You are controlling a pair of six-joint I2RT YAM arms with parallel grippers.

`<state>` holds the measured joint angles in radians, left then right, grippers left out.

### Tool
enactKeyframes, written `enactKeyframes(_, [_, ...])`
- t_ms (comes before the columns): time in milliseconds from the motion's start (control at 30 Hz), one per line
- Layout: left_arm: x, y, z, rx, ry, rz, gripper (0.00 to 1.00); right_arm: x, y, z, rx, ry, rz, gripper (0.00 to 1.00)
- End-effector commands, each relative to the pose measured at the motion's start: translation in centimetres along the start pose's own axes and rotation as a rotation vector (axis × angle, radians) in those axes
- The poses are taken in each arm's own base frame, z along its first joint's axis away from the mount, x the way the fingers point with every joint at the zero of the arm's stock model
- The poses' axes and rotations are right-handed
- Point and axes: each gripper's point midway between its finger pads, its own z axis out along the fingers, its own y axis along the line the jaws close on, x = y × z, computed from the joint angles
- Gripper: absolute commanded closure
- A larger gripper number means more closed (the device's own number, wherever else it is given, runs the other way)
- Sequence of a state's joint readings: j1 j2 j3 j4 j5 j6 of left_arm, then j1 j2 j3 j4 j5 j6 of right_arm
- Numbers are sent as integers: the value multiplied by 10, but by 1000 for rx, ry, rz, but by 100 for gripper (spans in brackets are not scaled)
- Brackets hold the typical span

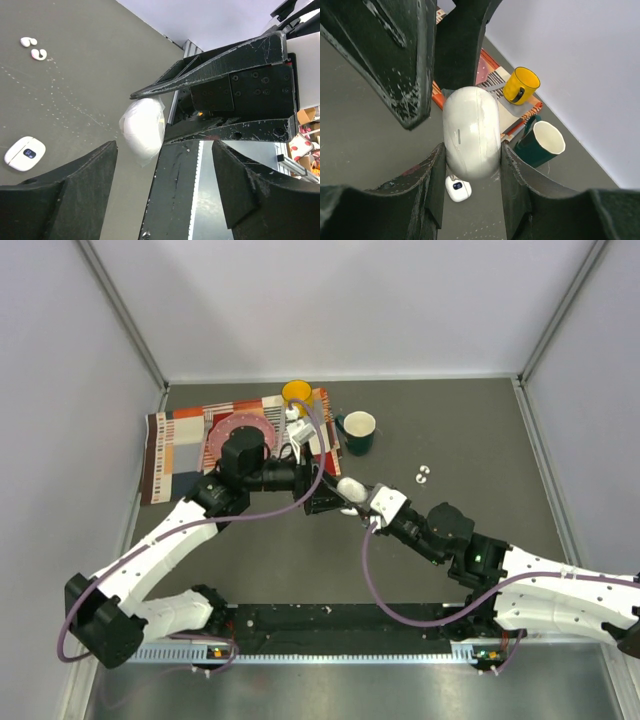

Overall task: Insert the wireless bluetooth earbuds into the charging case
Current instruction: Pick up the charging case at the center of the board.

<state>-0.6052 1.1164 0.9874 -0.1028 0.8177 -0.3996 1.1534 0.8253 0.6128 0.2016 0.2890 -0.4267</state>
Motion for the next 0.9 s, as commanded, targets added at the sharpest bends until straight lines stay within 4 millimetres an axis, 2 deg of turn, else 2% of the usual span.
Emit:
enactKeyframes(0, [-16, -9, 10, 28, -42, 45, 23, -15, -13, 0, 54, -55, 30, 100])
enactKeyframes(300, [-16, -5, 20, 24, -67, 27, 46, -16, -12, 0, 53, -60, 43, 100])
enactKeyframes(433, [-15, -4, 23, 26, -74, 14, 65, -16, -12, 0, 53, -62, 47, 100])
enactKeyframes(500, [-14, -6, 24, 37, -66, 14, 68, -16, -13, 0, 58, -61, 51, 100])
enactKeyframes(633, [-12, -6, 25, 45, -58, 13, 65, -15, -13, 0, 59, -61, 54, 100])
enactKeyframes(733, [-11, -7, 24, 48, -58, 28, 83, -16, -13, 0, 62, -64, 57, 100])
enactKeyframes(767, [-10, -7, 24, 45, -59, 31, 99, -18, -15, 0, 68, -70, 60, 98])
enactKeyframes(800, [-11, -3, 24, 28, -66, 36, 100, -18, -18, 0, 88, -71, 79, 90])
enactKeyframes(867, [-11, -1, 22, 11, -75, 47, 100, -21, -22, -2, 112, -78, 115, 81])
